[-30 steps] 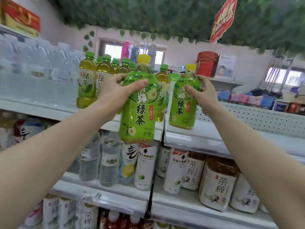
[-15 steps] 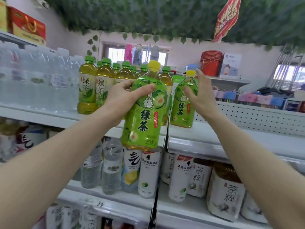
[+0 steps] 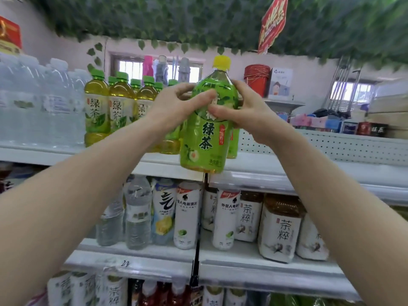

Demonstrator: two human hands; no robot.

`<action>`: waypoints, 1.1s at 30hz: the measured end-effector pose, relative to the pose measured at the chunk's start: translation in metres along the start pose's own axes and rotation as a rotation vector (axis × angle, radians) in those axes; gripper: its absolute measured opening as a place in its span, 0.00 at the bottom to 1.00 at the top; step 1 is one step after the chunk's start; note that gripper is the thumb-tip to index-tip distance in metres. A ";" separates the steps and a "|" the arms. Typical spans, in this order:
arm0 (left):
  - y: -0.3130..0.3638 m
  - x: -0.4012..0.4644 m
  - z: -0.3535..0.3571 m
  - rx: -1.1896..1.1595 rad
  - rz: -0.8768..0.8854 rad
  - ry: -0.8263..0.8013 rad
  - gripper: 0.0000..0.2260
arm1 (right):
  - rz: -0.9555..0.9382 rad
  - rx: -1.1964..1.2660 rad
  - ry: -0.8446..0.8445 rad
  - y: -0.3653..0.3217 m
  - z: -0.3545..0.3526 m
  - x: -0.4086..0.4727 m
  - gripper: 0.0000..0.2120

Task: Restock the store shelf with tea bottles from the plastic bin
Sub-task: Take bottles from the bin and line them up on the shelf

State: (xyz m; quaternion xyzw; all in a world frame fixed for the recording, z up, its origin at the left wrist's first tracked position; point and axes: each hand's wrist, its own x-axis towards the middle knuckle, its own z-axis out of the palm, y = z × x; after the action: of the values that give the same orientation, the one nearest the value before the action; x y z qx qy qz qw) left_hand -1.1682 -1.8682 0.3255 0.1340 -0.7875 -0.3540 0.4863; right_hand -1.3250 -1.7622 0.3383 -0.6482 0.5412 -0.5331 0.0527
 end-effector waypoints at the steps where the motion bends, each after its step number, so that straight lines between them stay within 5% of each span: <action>1: 0.002 0.003 -0.001 0.065 0.038 0.001 0.32 | -0.001 -0.033 0.025 -0.003 -0.008 0.005 0.34; 12: -0.055 -0.005 0.027 0.478 0.156 -0.022 0.24 | 0.091 -0.277 0.121 0.056 -0.030 0.038 0.44; 16: -0.067 -0.006 0.046 0.635 0.233 -0.059 0.24 | 0.092 -0.346 0.117 0.067 -0.034 0.047 0.38; 22: -0.072 0.001 0.071 0.795 0.391 -0.091 0.30 | 0.020 -0.576 0.094 0.061 -0.050 0.060 0.49; 26: -0.071 0.014 0.081 0.903 0.440 -0.059 0.37 | -0.114 -0.692 0.043 0.053 -0.059 0.068 0.48; 33: -0.074 0.031 0.095 1.014 0.437 -0.020 0.39 | -0.082 -0.768 -0.049 0.063 -0.069 0.085 0.43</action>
State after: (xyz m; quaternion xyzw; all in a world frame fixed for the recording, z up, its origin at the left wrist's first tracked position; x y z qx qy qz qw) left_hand -1.2748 -1.8979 0.2689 0.1816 -0.8734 0.1776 0.4156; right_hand -1.4304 -1.8173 0.3811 -0.6542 0.6737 -0.2777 -0.2024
